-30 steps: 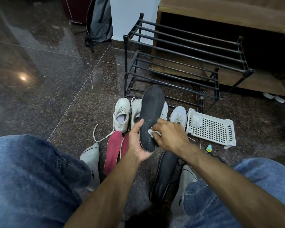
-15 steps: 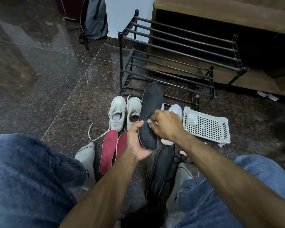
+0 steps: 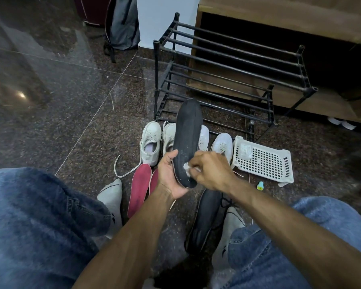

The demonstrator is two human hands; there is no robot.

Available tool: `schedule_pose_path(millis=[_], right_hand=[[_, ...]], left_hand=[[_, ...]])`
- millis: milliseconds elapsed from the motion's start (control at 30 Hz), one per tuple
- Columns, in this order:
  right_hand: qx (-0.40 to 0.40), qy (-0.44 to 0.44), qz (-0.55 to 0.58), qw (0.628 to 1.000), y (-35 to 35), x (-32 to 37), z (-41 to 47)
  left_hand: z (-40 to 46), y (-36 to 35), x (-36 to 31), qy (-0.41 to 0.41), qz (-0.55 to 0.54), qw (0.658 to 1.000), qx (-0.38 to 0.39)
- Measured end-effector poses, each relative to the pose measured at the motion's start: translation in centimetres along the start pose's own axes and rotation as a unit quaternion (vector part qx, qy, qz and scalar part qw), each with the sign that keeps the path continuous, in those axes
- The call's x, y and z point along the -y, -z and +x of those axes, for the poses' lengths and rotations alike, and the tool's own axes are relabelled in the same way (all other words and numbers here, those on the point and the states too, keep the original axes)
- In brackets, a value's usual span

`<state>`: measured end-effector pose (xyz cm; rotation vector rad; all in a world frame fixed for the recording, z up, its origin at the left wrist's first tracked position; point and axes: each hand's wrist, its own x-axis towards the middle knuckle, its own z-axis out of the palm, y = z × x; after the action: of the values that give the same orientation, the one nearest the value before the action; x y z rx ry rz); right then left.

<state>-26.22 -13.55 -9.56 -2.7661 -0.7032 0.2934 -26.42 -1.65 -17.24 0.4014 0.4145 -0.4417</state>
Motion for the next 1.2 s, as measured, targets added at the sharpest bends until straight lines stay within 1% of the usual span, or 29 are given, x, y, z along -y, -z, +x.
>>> schedule_pose_path(millis=[67, 100, 133, 200, 267, 333, 367, 433, 500, 533, 600, 667, 733, 800, 900, 933, 967, 1033, 1133, 1200], right_hand=[[0.041, 0.051, 0.004, 0.998, -0.3, 1.1, -1.4], [0.045, 0.062, -0.011, 0.997, -0.2, 1.1, -1.5], [0.029, 0.06, -0.027, 0.997, -0.1, 0.9, -1.1], [-0.026, 0.022, -0.054, 0.998, 0.3, 0.0, 0.7], [-0.071, -0.037, -0.071, 0.994, 0.9, -0.8, 2.4], [-0.089, -0.067, -0.057, 0.992, 1.0, -1.0, 3.2], [-0.082, -0.055, -0.041, 0.994, 0.9, -0.8, 3.0], [-0.052, 0.017, -0.013, 0.998, 0.3, 0.2, 1.8], [-0.021, 0.083, -0.02, 0.996, -0.4, 1.0, 0.3], [-0.02, 0.089, -0.03, 0.995, -0.5, 1.1, 0.2], [-0.055, 0.056, -0.038, 0.996, -0.3, 0.4, 1.2], [-0.085, 0.004, -0.048, 0.995, 0.2, -0.5, 2.4], [-0.118, -0.038, -0.051, 0.991, 0.1, -0.8, 3.2], [-0.129, -0.047, -0.025, 0.99, -0.4, -0.4, 2.8], [-0.081, 0.035, 0.015, 0.996, -1.9, 0.8, 0.5], [-0.062, 0.055, 0.012, 0.996, -2.1, 0.9, -0.2], [-0.052, 0.057, 0.0, 0.997, -2.0, 0.8, -0.3], [-0.078, 0.022, -0.017, 0.997, -1.6, -0.5, 0.6], [-0.119, -0.071, -0.023, 0.99, -0.8, -2.4, 2.3], [-0.121, -0.126, -0.016, 0.984, -0.5, -3.3, 3.0]], left_hand=[[0.5, 0.5, -0.3, -0.003, -0.002, 1.0, 0.001], [0.5, 0.6, -0.3, 0.0, -0.001, 1.0, 0.001], [0.5, 0.6, -0.2, 0.003, -0.002, 1.0, 0.003], [0.5, 0.5, 0.1, 0.011, 0.003, 1.0, 0.008], [0.2, 0.1, 0.5, 0.016, 0.013, 1.0, 0.003], [0.2, -0.1, 0.5, 0.017, 0.01, 1.0, -0.002], [0.1, -0.1, 0.3, 0.014, 0.0, 1.0, 0.0], [0.1, 0.2, -0.2, 0.013, -0.012, 1.0, 0.0], [0.2, 0.5, -0.3, 0.025, -0.005, 1.0, -0.008], [0.2, 0.5, -0.2, 0.029, -0.002, 1.0, -0.008], [0.3, 0.3, 0.2, 0.028, 0.004, 1.0, -0.006], [0.1, -0.2, 0.6, 0.028, 0.01, 1.0, 0.005], [0.0, -0.4, 0.7, 0.023, 0.01, 1.0, 0.0], [-0.1, -0.3, 0.7, 0.028, -0.004, 1.0, 0.002], [0.1, 0.7, 0.5, 0.041, -0.011, 0.999, -0.02], [0.2, 1.0, 0.7, 0.043, -0.008, 0.999, -0.028], [0.3, 1.1, 0.8, 0.045, -0.003, 0.999, -0.03], [0.3, 0.7, 1.4, 0.04, -0.003, 0.999, -0.019], [-0.1, 0.1, 1.8, 0.028, -0.009, 0.999, 0.016], [-0.3, -0.2, 1.7, 0.018, -0.004, 1.0, 0.014]])
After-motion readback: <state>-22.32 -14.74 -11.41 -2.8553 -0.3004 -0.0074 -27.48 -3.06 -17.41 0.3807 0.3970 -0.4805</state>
